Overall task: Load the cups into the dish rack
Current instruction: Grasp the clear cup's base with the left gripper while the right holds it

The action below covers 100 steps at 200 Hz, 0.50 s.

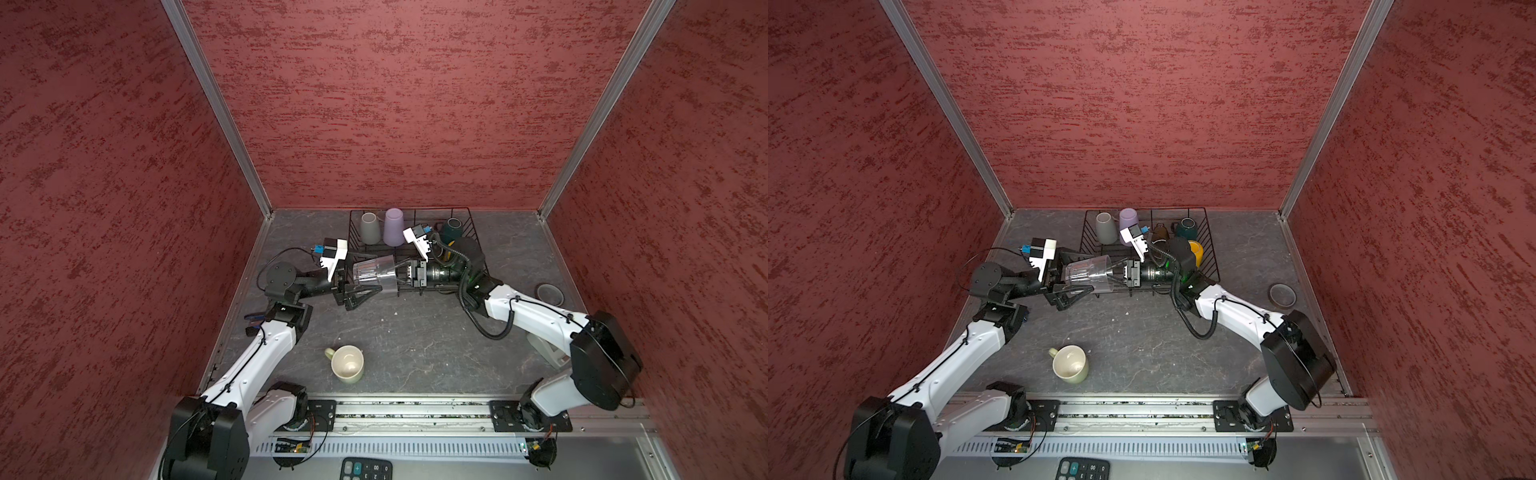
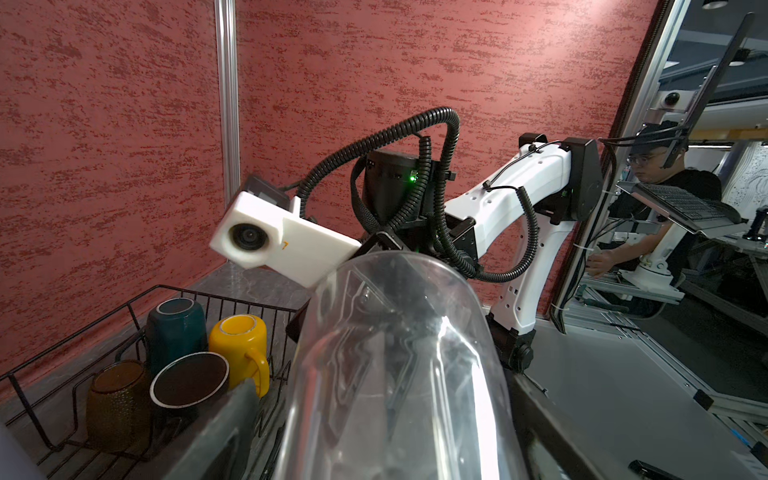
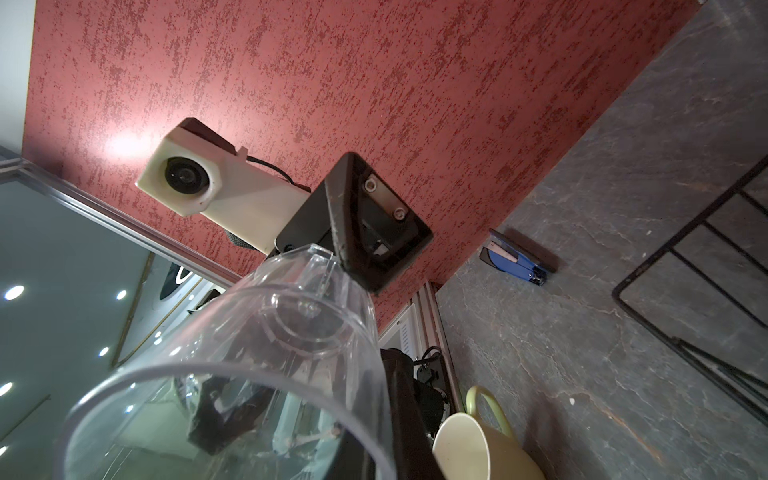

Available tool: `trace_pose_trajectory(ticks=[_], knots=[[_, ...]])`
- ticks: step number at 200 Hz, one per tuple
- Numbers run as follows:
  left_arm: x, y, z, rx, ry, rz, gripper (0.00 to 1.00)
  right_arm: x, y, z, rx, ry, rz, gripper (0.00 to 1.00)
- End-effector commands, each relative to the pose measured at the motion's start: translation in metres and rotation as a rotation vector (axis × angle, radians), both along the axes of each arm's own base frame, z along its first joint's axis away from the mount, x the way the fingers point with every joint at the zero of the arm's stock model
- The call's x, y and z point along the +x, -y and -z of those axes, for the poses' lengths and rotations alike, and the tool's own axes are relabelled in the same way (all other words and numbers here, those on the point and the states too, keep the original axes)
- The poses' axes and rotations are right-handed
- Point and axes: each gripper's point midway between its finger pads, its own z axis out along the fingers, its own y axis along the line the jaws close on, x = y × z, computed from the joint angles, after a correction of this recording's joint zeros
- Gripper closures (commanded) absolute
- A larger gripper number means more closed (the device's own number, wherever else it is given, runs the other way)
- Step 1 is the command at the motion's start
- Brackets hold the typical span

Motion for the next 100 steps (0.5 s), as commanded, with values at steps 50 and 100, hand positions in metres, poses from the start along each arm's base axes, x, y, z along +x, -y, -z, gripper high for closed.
trace_pose_trajectory(ticks=[50,100], knots=[[-0.0086,0.0033,-0.0049,0.014,0.008,0.051,0.16,-0.0119,-0.0053,-0.0401,0.118,0.078,-0.066,1.0],[-0.0032,0.0056,-0.0059,0.049,-0.063,0.053,0.27,-0.0114,-0.0087,-0.0354,0.119,0.068,-0.079,1.0]])
